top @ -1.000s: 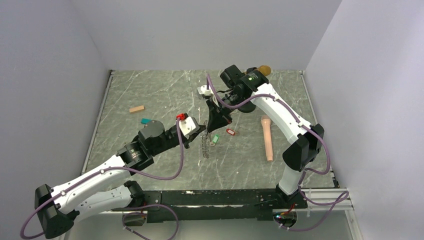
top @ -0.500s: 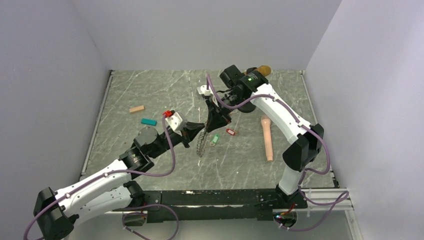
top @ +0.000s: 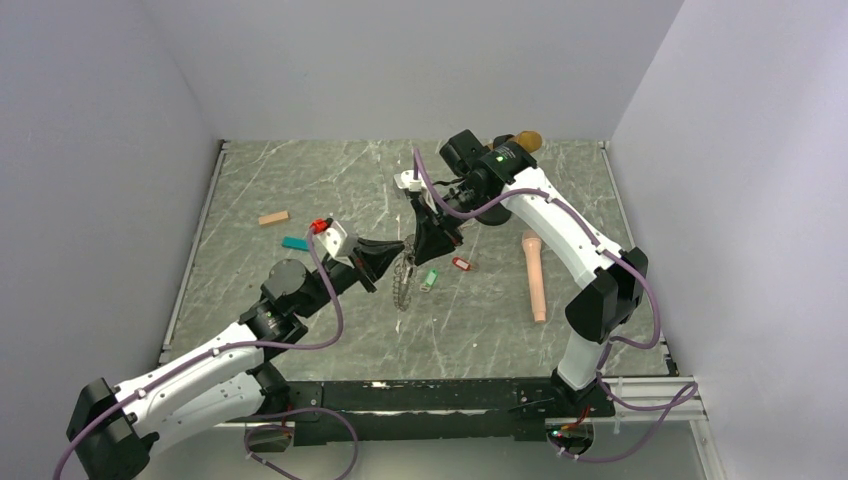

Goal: Put the keys on the keyring

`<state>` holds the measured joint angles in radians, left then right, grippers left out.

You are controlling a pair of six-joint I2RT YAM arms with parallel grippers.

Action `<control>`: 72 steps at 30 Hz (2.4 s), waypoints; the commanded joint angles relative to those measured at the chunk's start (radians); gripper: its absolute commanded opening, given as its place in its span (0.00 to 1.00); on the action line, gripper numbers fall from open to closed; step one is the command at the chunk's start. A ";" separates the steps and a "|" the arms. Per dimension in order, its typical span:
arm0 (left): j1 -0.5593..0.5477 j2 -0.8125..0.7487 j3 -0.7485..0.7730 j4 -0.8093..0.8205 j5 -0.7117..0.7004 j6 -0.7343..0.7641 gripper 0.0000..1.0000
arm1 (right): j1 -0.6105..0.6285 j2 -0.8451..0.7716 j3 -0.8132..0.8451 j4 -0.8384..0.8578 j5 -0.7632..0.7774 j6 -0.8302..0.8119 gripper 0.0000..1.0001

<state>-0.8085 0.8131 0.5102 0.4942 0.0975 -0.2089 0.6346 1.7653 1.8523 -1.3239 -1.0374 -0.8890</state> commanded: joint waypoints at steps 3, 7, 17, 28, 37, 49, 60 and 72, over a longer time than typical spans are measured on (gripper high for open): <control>0.015 -0.021 0.002 0.106 -0.014 -0.028 0.00 | -0.010 -0.059 0.019 -0.032 -0.069 -0.024 0.24; 0.018 -0.016 0.004 0.107 0.009 -0.028 0.00 | -0.017 -0.057 0.029 -0.032 -0.077 -0.023 0.27; 0.024 -0.017 0.030 0.048 0.082 0.024 0.00 | -0.080 -0.077 0.044 0.005 -0.066 0.028 0.31; 0.037 0.019 0.051 0.070 0.158 0.028 0.00 | -0.078 -0.058 0.031 0.033 -0.136 0.061 0.33; 0.052 0.026 0.040 0.128 0.197 0.011 0.00 | -0.076 -0.058 -0.027 0.093 -0.122 0.111 0.32; 0.082 0.017 0.024 0.162 0.237 -0.002 0.00 | -0.061 -0.040 -0.045 0.114 -0.128 0.131 0.29; 0.101 0.017 0.016 0.178 0.278 -0.010 0.00 | -0.054 -0.030 -0.039 0.112 -0.129 0.133 0.07; 0.209 0.017 0.010 0.191 0.509 -0.006 0.00 | -0.052 -0.042 -0.048 0.101 -0.152 0.114 0.00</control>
<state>-0.6373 0.8413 0.5106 0.5880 0.4873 -0.2050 0.5831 1.7370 1.8057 -1.2282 -1.1400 -0.7570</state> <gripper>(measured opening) 0.012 0.009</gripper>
